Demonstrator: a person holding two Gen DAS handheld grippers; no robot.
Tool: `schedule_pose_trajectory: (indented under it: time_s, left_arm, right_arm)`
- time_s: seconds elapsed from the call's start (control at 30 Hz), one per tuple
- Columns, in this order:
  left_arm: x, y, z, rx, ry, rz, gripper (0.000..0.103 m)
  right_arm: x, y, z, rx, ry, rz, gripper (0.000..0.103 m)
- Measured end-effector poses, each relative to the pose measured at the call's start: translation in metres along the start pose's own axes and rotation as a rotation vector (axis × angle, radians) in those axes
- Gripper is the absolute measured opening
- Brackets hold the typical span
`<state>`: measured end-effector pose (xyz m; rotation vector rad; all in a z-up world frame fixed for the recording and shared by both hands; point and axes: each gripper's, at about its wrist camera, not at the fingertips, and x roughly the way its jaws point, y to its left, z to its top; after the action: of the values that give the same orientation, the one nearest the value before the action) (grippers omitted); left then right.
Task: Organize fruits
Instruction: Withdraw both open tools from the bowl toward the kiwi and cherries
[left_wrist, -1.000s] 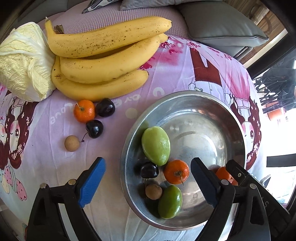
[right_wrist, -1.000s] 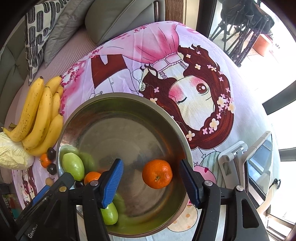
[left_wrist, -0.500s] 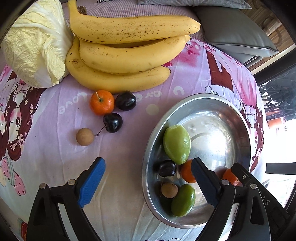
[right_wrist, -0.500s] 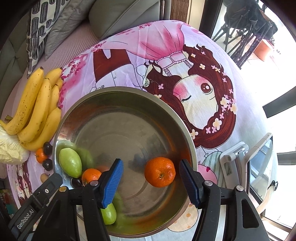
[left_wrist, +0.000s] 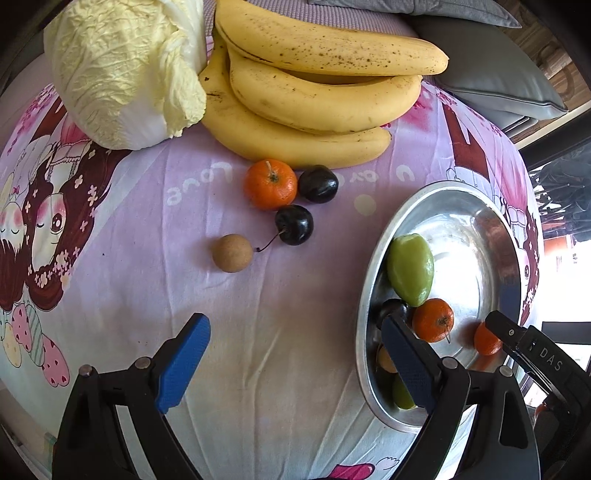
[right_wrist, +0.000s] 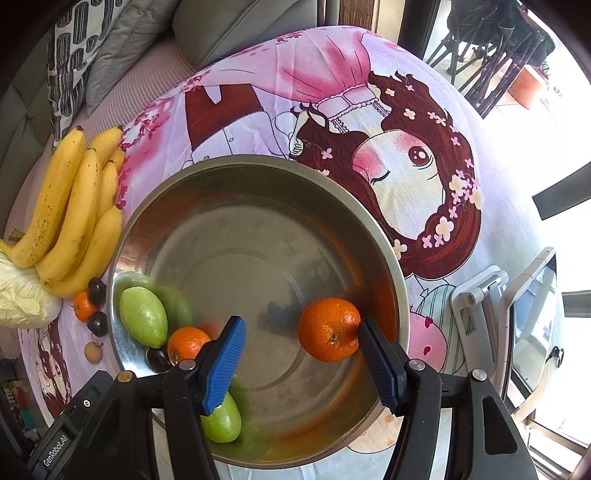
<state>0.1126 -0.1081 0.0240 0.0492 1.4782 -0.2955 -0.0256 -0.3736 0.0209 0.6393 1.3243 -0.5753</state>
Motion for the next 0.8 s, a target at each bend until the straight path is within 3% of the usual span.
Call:
schedule_pose_trajectory:
  time_s: [0.2, 0.4, 0.57, 0.8]
  left_arm:
    - [-0.003, 0.025, -0.005, -0.040, 0.008, -0.023, 0.094]
    - [-0.010, 0.039, -0.007, -0.060, -0.013, -0.036, 0.094]
    - [-0.015, 0.048, -0.006, -0.078, -0.045, -0.033, 0.094]
    - [-0.022, 0.075, 0.003, -0.109, -0.065, -0.043, 0.094]
  right_arm:
    - [0.003, 0.009, -0.002, -0.012, -0.011, -0.039, 0.067]
    - [0.008, 0.021, -0.002, -0.049, -0.014, -0.033, 0.083]
    - [0.012, 0.041, -0.008, -0.120, -0.029, -0.098, 0.083]
    - [0.005, 0.053, -0.012, -0.125, -0.078, -0.056, 0.083]
